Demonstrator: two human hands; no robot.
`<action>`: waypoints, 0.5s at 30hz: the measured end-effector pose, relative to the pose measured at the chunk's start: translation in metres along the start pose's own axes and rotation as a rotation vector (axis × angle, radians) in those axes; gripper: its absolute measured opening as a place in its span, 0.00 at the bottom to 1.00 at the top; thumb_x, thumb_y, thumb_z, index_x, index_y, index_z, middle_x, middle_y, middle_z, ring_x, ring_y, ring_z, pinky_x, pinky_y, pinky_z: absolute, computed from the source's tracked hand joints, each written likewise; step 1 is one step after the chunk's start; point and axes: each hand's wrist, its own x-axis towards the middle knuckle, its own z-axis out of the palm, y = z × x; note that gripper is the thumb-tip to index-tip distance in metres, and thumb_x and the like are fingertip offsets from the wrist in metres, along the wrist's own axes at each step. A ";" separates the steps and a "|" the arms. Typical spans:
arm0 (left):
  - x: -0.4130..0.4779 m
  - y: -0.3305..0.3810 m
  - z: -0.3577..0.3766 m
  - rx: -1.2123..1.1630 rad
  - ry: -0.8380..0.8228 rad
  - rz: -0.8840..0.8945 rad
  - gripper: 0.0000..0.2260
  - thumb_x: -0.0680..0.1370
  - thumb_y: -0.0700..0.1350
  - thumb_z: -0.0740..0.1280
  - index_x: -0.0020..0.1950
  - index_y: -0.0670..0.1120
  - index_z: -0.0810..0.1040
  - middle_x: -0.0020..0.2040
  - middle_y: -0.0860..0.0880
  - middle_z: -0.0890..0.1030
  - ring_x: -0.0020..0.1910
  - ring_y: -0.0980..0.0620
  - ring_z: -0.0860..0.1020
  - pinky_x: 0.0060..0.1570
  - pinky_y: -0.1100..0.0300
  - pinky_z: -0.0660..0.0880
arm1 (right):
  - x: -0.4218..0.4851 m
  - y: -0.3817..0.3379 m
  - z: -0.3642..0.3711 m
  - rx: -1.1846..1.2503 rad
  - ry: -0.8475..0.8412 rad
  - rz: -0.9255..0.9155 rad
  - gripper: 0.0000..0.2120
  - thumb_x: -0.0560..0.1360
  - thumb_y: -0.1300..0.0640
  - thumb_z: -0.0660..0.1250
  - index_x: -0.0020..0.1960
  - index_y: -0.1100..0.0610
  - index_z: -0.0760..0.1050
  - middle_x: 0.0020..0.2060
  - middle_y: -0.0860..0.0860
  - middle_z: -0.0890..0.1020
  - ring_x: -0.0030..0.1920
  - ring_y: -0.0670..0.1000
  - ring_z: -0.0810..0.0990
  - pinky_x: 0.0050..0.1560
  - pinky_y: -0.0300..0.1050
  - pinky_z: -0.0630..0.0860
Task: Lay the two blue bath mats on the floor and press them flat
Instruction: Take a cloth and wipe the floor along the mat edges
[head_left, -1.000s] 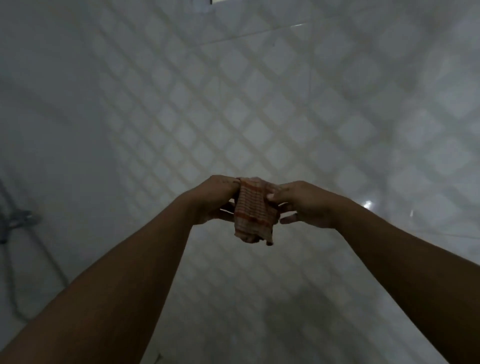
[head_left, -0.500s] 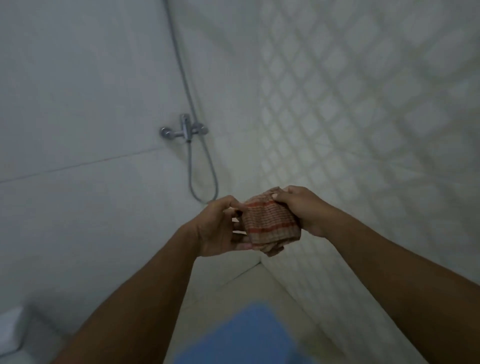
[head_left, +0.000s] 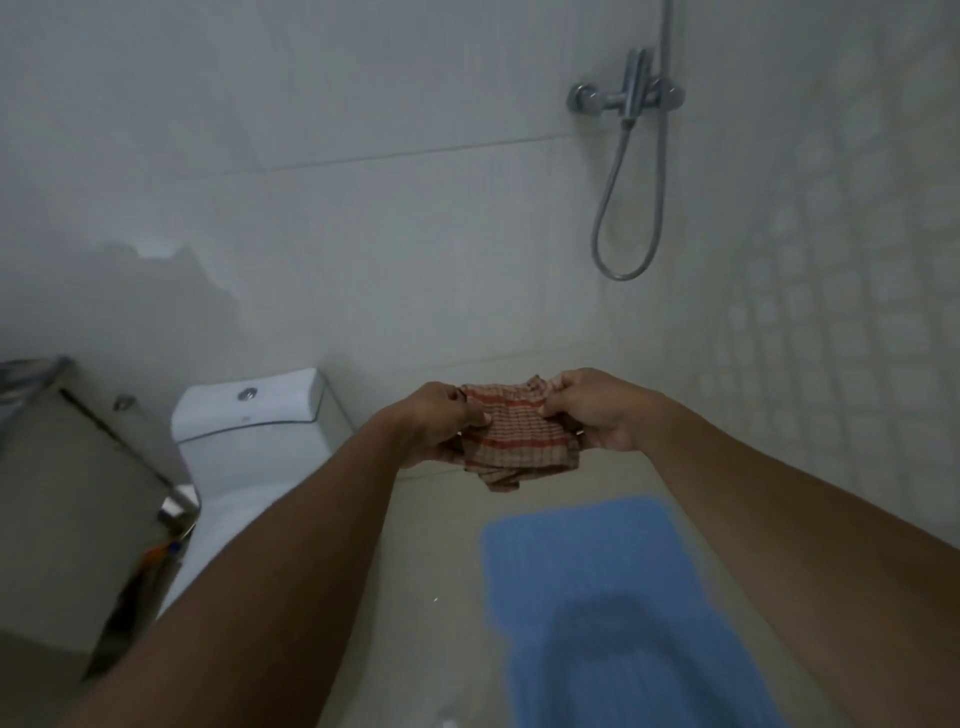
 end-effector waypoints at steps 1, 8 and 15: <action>-0.001 -0.007 -0.004 0.009 0.004 -0.010 0.08 0.81 0.37 0.68 0.59 0.39 0.80 0.53 0.41 0.86 0.52 0.41 0.85 0.56 0.42 0.82 | 0.006 0.002 0.007 -0.028 -0.015 0.005 0.04 0.80 0.66 0.63 0.51 0.58 0.70 0.43 0.58 0.80 0.41 0.54 0.80 0.37 0.47 0.79; 0.015 -0.078 -0.001 -0.090 0.134 -0.089 0.11 0.80 0.39 0.68 0.62 0.40 0.80 0.53 0.42 0.86 0.49 0.43 0.86 0.50 0.46 0.84 | 0.060 0.036 0.041 -0.141 -0.133 0.031 0.06 0.79 0.66 0.63 0.51 0.57 0.71 0.44 0.57 0.80 0.41 0.53 0.79 0.37 0.46 0.78; 0.072 -0.205 0.063 -0.206 0.273 -0.306 0.05 0.80 0.41 0.68 0.55 0.45 0.79 0.49 0.41 0.86 0.48 0.43 0.85 0.51 0.44 0.83 | 0.146 0.178 0.072 -0.227 -0.244 0.081 0.05 0.78 0.65 0.64 0.53 0.57 0.73 0.43 0.57 0.80 0.39 0.53 0.79 0.38 0.47 0.78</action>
